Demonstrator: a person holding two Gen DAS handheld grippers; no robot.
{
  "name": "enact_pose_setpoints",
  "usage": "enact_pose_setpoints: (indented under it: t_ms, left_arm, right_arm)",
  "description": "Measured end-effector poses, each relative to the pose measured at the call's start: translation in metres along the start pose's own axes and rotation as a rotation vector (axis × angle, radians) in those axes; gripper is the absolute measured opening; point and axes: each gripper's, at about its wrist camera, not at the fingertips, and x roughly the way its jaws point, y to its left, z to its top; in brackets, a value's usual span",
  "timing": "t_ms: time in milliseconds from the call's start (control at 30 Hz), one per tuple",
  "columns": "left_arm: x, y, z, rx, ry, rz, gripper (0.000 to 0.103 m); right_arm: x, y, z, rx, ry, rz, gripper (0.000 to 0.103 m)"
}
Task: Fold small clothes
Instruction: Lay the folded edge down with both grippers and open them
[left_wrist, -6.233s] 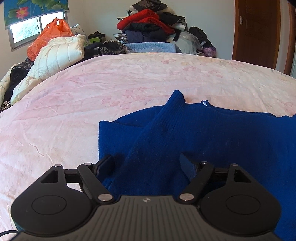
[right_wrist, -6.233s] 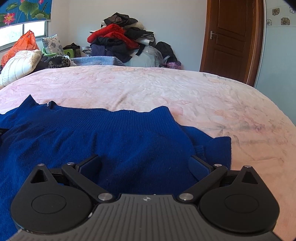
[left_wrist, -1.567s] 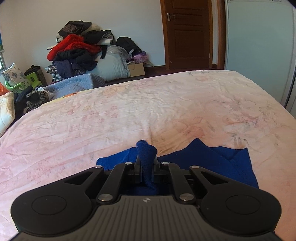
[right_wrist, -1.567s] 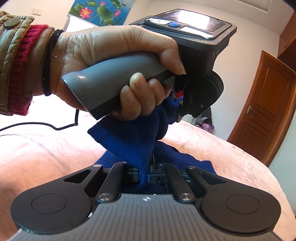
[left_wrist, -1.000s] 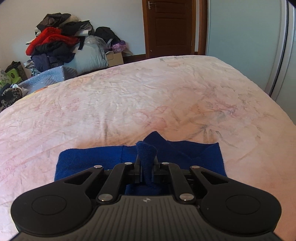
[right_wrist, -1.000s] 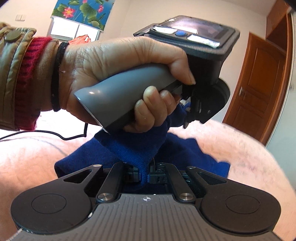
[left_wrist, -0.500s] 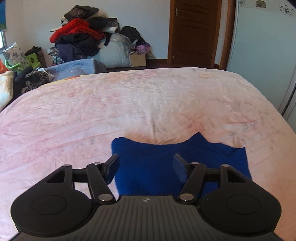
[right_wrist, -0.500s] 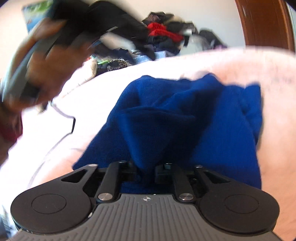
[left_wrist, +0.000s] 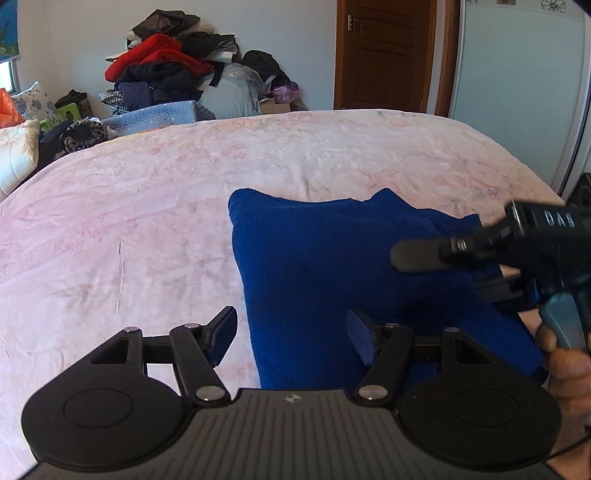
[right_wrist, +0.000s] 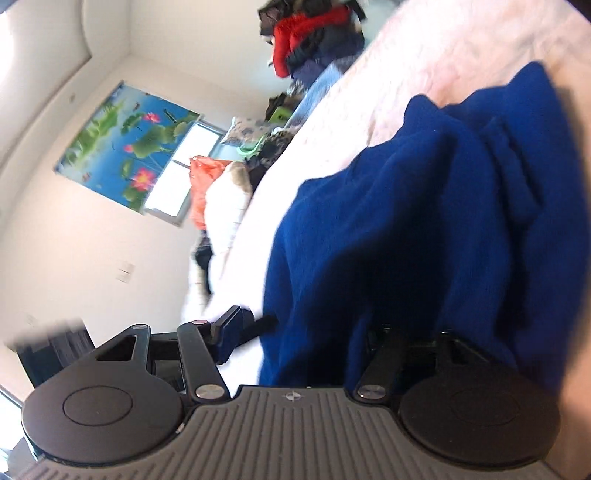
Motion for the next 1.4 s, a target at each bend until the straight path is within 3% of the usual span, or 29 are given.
enact_pose_setpoints:
  t_ms: [133,200,233,267,467,533,567,600,667,800,867,933,967,1033,1167,1333,1400]
  left_arm:
    - [0.001,-0.006,-0.006,0.004,0.016,-0.018,0.065]
    - [0.000,-0.011,-0.007,0.020,0.012,-0.013,0.065]
    - [0.000,-0.014,-0.008,0.029,0.009,-0.013,0.065]
    - [0.000,-0.016,-0.009,0.036,0.011,-0.016,0.065]
    - [-0.004,-0.032,-0.011,0.072,0.018,-0.074,0.065]
    - [-0.004,-0.040,-0.012,0.096,0.016,-0.080,0.065]
    - [-0.002,-0.043,-0.013,0.105,0.019,-0.073,0.065]
    - [-0.002,-0.046,-0.014,0.113,0.022,-0.065,0.065]
    - [-0.002,-0.048,-0.016,0.121,0.023,-0.059,0.065]
    - [-0.007,-0.041,-0.016,0.084,0.024,-0.069,0.065]
    - [-0.010,-0.035,-0.013,0.053,0.017,-0.069,0.065]
    - [-0.012,-0.031,-0.009,0.030,0.010,-0.063,0.065]
    - [-0.012,-0.030,-0.007,0.023,0.010,-0.061,0.065]
    - [-0.015,-0.032,-0.005,0.019,0.008,-0.070,0.065]
    - [-0.027,-0.039,-0.003,0.059,-0.024,-0.115,0.065]
    - [-0.016,-0.062,-0.011,0.145,-0.015,-0.132,0.069]
    - [-0.007,-0.070,-0.018,0.164,0.012,-0.125,0.069]
  right_arm:
    - [0.004,-0.006,0.023,0.040,0.017,0.000,0.062]
    - [0.004,-0.004,0.026,0.013,0.012,-0.052,0.049]
    - [0.004,-0.001,0.026,-0.018,0.015,-0.101,0.028]
    - [0.003,0.003,0.027,-0.058,0.008,-0.139,0.019]
    - [-0.037,0.015,0.034,-0.161,-0.093,-0.199,0.018]
    - [-0.040,0.011,0.041,-0.177,-0.097,-0.254,0.019]
    - [-0.040,0.007,0.041,-0.176,-0.085,-0.277,0.026]
    - [-0.040,0.001,0.041,-0.158,-0.069,-0.288,0.041]
    - [-0.046,-0.005,0.034,-0.146,-0.052,-0.260,0.053]
    - [-0.066,-0.012,0.013,-0.156,-0.017,-0.226,0.055]
    - [-0.079,-0.015,0.002,-0.170,-0.007,-0.222,0.052]
    - [-0.089,-0.017,-0.009,-0.180,0.000,-0.240,0.040]
    - [-0.093,-0.017,-0.013,-0.188,0.001,-0.265,0.025]
    - [-0.098,-0.018,-0.021,-0.211,0.002,-0.315,0.009]
    - [-0.114,-0.009,-0.033,-0.198,-0.029,-0.209,0.009]
    - [-0.113,-0.007,-0.042,-0.279,0.071,-0.336,0.014]
    - [-0.121,-0.008,-0.034,-0.252,0.026,-0.340,0.019]
